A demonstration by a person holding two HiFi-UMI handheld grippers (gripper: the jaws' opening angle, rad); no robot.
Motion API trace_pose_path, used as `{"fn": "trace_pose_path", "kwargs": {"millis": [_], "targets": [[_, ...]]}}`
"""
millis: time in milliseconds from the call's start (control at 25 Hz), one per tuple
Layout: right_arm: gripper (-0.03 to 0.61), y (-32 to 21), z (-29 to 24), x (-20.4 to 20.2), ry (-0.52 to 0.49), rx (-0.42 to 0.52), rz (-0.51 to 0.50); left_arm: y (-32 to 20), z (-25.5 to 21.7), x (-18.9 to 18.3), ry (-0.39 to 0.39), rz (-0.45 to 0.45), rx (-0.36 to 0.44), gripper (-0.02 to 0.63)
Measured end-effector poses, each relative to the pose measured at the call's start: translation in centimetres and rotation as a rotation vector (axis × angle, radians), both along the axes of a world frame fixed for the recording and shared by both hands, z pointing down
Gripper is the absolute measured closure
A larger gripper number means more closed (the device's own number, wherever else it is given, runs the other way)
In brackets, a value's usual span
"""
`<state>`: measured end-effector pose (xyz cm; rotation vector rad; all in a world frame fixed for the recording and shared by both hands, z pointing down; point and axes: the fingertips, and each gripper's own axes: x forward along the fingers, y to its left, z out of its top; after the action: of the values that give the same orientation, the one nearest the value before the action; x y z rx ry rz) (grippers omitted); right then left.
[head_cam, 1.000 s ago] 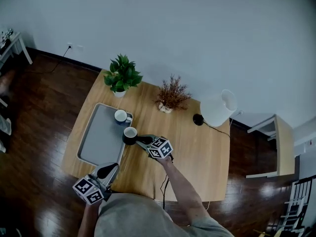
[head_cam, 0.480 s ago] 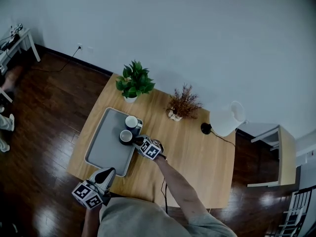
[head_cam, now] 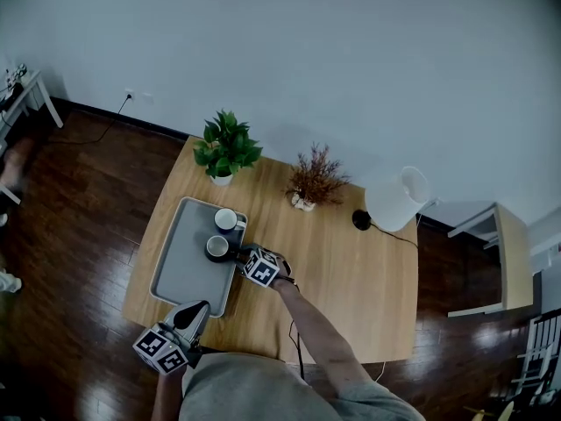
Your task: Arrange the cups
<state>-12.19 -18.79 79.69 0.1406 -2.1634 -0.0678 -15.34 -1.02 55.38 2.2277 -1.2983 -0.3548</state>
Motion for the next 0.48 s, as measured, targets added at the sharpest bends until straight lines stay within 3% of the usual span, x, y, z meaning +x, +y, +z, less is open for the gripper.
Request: {"fn": "trace_pose_path", "kwargs": {"millis": [80, 160, 280, 480], "targets": [[0.46, 0.5, -0.3, 2.6, -0.045, -0.037, 0.102, -0.2, 0.0, 0.5, -0.004, 0.017, -0.002, 0.62], [0.465, 1.6, -1.2, 5.7, -0.154, -0.103, 0.233, -0.6, -0.1, 1.3, -0.007, 0.045, 0.0, 0.62], [0.512, 4.3, -5.5, 10.5, -0.467, -0.219, 0.421, -1.3, -0.3, 3.3, -0.015, 0.104, 0.009, 0.62], [0.512, 8.2, -12.2, 21.2, -0.924, -0.343, 0.76, -2.6, -1.3, 6.9, -0.031, 0.212, 0.028, 0.62]]}}
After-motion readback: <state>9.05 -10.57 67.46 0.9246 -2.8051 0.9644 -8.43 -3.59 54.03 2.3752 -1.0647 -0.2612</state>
